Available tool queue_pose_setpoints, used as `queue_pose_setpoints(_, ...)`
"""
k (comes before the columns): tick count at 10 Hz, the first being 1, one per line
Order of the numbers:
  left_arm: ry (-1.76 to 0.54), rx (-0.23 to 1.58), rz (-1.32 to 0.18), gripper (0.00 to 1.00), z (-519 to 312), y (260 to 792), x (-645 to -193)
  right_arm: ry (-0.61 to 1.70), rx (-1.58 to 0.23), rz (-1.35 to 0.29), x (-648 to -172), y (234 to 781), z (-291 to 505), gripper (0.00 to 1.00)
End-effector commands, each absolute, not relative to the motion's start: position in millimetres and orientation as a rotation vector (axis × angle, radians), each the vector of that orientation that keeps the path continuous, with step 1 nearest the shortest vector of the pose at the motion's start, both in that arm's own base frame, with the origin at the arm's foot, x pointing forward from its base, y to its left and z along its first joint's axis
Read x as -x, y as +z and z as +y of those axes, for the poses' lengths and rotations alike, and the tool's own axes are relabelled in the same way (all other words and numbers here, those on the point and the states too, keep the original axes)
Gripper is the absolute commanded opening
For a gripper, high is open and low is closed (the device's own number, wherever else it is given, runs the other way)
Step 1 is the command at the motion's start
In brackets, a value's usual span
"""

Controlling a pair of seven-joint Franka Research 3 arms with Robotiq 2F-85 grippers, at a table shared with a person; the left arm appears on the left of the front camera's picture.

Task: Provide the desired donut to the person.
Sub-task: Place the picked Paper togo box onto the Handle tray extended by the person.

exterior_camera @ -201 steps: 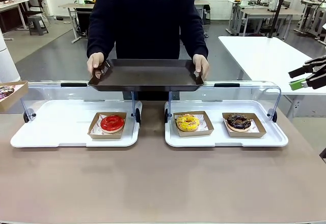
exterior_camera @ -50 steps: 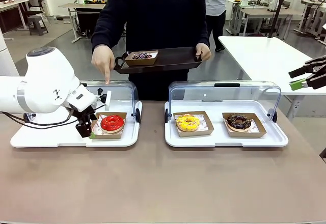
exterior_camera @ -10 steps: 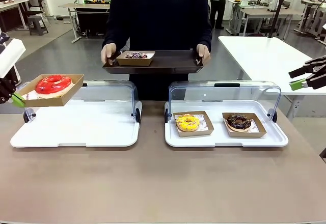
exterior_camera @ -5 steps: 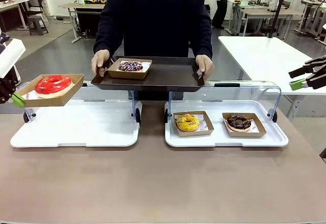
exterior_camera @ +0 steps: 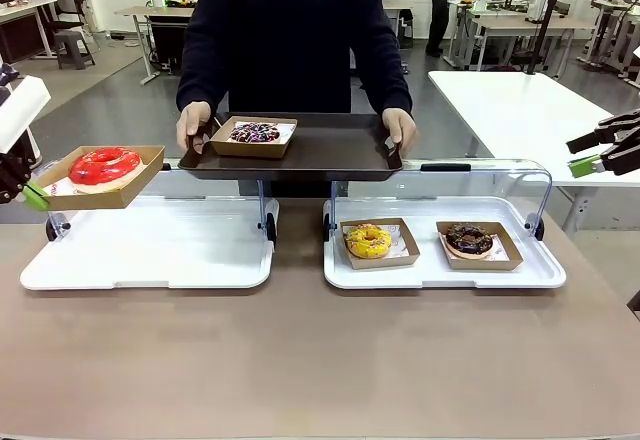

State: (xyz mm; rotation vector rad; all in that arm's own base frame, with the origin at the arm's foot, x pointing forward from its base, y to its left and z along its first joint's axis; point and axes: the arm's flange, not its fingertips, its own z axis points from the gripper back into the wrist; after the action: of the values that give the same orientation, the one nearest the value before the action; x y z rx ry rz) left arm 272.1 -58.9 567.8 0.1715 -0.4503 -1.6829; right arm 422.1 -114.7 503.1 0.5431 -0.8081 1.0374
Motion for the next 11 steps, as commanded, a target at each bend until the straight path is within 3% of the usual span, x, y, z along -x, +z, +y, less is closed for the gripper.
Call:
queue_pose_setpoints(1,-1.671,-0.158,-0.453,0.0,-60,567,-271,1.044,-0.549,-0.803,-422,502,-114,1.0)
queue_pose_setpoints(6,-1.683,-0.171,-0.45,0.01,-59,568,-272,1.044,-0.549,-0.803,-422,502,-114,1.0)
queue_pose_setpoints(11,-1.738,-0.256,-0.32,0.01,-203,698,-325,1.044,-0.549,-0.803,-422,502,-114,1.0)
